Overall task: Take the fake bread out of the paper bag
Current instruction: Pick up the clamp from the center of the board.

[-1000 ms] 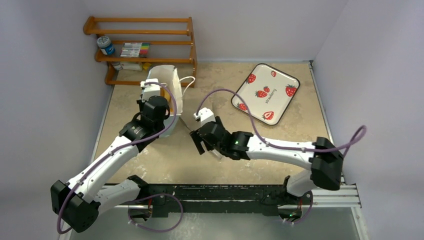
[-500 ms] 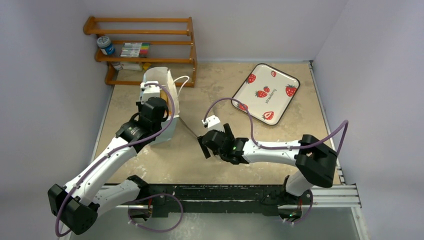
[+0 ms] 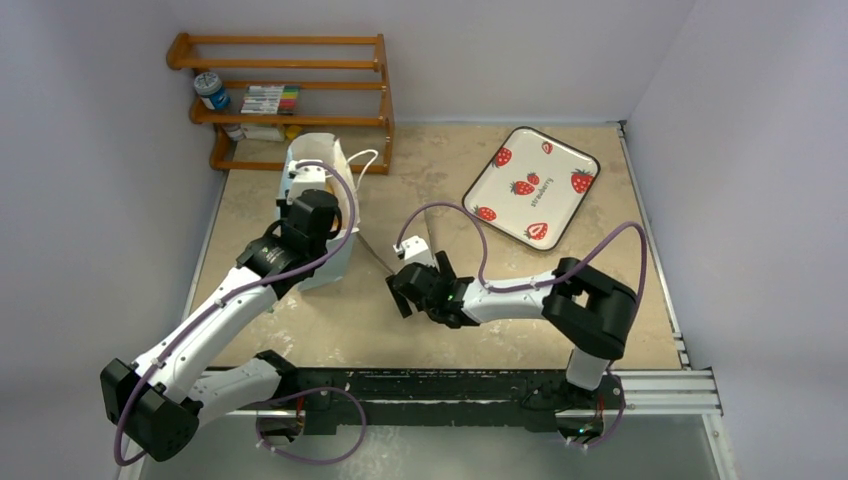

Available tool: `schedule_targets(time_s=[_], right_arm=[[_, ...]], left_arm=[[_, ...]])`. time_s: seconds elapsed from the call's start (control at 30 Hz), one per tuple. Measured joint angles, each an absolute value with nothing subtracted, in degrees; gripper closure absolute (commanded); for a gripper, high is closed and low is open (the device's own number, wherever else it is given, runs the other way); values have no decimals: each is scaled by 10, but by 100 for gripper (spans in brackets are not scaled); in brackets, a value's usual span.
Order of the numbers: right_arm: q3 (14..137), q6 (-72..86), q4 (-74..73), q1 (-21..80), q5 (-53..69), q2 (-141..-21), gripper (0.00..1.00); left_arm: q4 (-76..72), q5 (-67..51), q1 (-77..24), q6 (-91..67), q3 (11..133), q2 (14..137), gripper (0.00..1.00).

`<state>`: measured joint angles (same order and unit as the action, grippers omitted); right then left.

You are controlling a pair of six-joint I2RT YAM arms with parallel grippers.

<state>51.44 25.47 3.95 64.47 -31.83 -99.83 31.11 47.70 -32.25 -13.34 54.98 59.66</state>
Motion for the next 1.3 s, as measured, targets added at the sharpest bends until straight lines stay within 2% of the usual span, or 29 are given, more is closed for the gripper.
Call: schedule_targets(time_s=[0.37, 0.43, 0.63, 0.73, 0.8, 0.97, 1.3], right_arm=[[527, 244, 82, 601, -299, -1022, 3], [529, 241, 95, 593, -290, -1028, 6], [541, 227, 125, 582, -277, -1047, 23], [540, 225, 126, 581, -274, -1047, 43], [539, 225, 121, 581, -273, -1043, 49], [519, 249, 73, 581, -269, -994, 50], [507, 342, -65, 581, -287, -792, 56]], left_arm=[[337, 467, -322, -124, 550, 579, 100], [342, 466, -322, -124, 550, 577, 100], [352, 465, -322, -123, 550, 577, 100], [354, 465, -322, -117, 550, 577, 100], [354, 465, -322, -111, 552, 580, 100], [348, 464, -322, -93, 555, 592, 100], [298, 437, -322, -79, 572, 634, 100]])
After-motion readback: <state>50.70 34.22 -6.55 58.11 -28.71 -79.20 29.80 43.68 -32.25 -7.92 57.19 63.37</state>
